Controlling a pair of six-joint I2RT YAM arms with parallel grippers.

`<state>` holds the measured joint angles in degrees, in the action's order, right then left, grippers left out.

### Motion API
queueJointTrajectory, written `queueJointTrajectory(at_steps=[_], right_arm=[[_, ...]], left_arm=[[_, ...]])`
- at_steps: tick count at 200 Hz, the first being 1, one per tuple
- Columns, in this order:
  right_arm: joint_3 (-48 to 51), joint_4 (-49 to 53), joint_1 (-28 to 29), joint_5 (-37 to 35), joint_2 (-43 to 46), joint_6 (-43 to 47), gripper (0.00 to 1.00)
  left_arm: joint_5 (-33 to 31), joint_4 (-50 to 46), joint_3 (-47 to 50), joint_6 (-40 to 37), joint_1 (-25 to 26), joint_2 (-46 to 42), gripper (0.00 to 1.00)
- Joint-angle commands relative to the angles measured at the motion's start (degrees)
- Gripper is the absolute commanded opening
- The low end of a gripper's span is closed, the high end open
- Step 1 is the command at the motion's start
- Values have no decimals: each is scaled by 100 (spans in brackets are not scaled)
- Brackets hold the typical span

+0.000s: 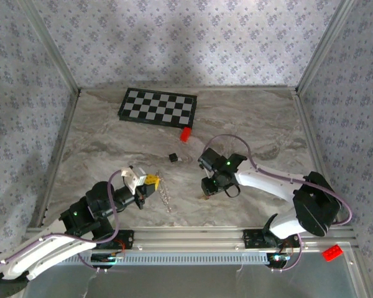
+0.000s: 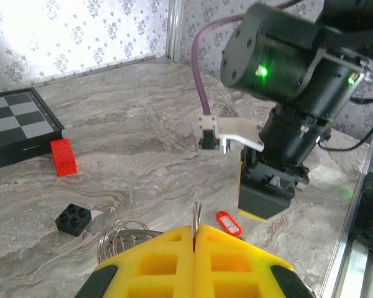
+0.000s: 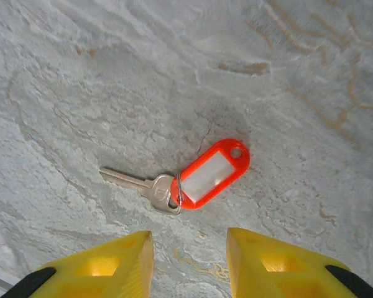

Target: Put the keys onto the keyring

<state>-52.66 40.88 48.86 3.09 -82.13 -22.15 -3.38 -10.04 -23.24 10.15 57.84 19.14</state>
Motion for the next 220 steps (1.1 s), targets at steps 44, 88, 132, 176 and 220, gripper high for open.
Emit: queueJointTrajectory(at_steps=[44,88,132,176,220], right_arm=[[-789,541,-58,262,-1010,715,32],[-1016,713,-54,223,-1382,877,28],[-992,675,-30,350,-1599,950,22],[-919,606,-33,440,-1622,958,17],[-834,587,-31,447,-1553,950,10]], left_arm=[[48,363,-5,-83,-19,-62,0],[10,363,17,-134,-19,-40,0],[12,388,43,-155,-19,-33,0],[5,389,48,-161,-19,-26,0],[-14,389,67,-163,-19,-26,0]])
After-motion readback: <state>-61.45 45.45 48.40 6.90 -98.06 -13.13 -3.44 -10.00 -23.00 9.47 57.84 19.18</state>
